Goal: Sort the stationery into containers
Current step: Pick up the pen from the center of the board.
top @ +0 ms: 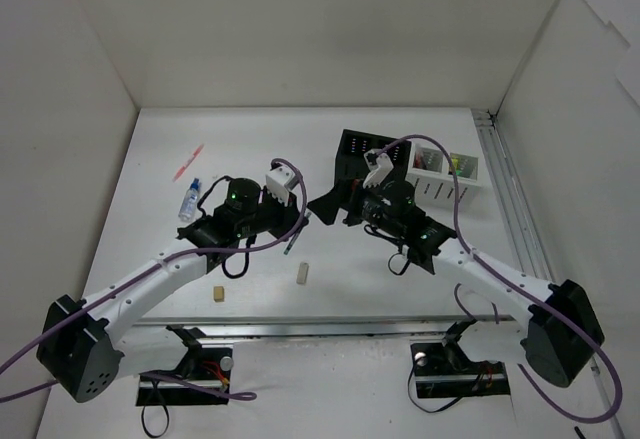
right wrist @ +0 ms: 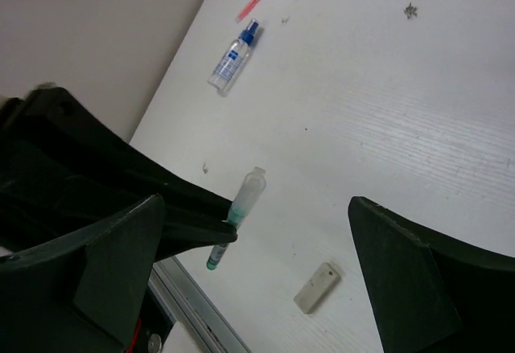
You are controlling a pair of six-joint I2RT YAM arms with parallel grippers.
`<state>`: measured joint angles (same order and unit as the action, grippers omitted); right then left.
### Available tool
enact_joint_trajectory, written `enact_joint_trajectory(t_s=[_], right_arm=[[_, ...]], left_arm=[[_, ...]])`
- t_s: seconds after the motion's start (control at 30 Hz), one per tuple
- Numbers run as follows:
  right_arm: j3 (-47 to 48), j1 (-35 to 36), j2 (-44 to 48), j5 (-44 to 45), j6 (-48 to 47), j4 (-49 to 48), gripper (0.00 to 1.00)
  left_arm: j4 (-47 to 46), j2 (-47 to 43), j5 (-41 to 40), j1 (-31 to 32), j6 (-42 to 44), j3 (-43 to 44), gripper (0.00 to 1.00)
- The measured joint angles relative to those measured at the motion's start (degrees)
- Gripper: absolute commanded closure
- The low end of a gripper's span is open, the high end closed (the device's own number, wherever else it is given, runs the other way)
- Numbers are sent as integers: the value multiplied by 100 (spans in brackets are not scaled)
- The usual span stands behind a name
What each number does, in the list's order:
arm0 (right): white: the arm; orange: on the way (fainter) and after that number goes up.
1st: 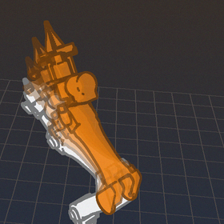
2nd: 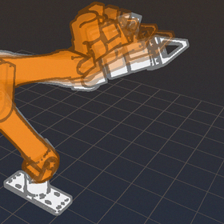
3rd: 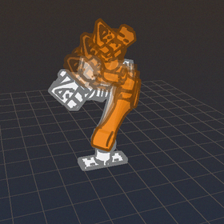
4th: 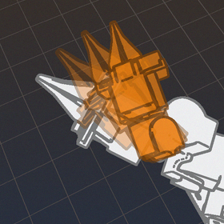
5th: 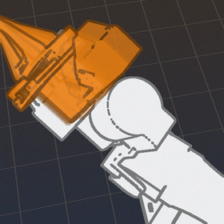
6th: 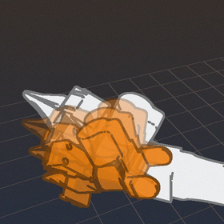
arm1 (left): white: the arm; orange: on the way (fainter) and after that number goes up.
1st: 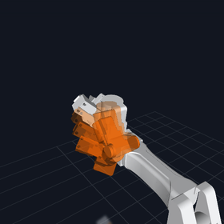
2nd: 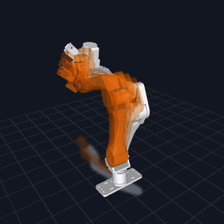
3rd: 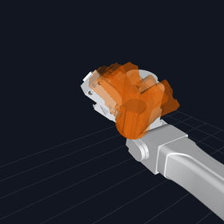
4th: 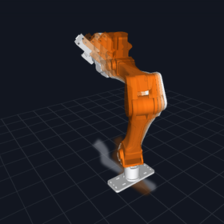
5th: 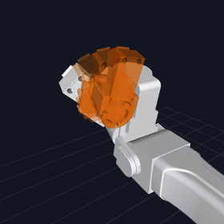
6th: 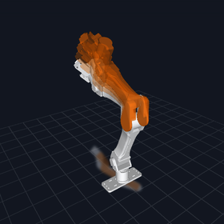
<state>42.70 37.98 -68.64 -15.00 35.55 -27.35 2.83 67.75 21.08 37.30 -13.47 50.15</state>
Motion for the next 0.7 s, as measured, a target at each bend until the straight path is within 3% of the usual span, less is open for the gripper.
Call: enact_joint_trajectory(t_s=[0.13,0.23,0.33,0.43,0.5,0.53,0.57,0.67,0.7], right_arm=[[37,369,-520,505,192,-44,15],[153,498,-787,787,269,-70,42],[245,684,-879,990,354,-142,83],[367,861,-881,1147,382,-258,96],[382,881,-881,1266,407,-286,100],[387,892,-881,1325,385,-286,100],[387,896,-881,1403,358,-280,100],[422,894,-857,1768,162,-94,100],[468,894,-826,1937,42,28,100]], left_arm=[[-74,-87,24,55,2,-4,100],[-72,-114,26,61,7,-13,100],[-68,-144,33,63,48,-20,100],[-96,-144,11,63,90,-24,96],[-144,-160,-20,63,107,-24,77],[-157,-160,-31,63,122,-24,63],[-155,-160,-55,63,136,-24,42],[-164,-162,-216,70,144,-22,1],[-144,-162,-317,76,142,-11,1]])
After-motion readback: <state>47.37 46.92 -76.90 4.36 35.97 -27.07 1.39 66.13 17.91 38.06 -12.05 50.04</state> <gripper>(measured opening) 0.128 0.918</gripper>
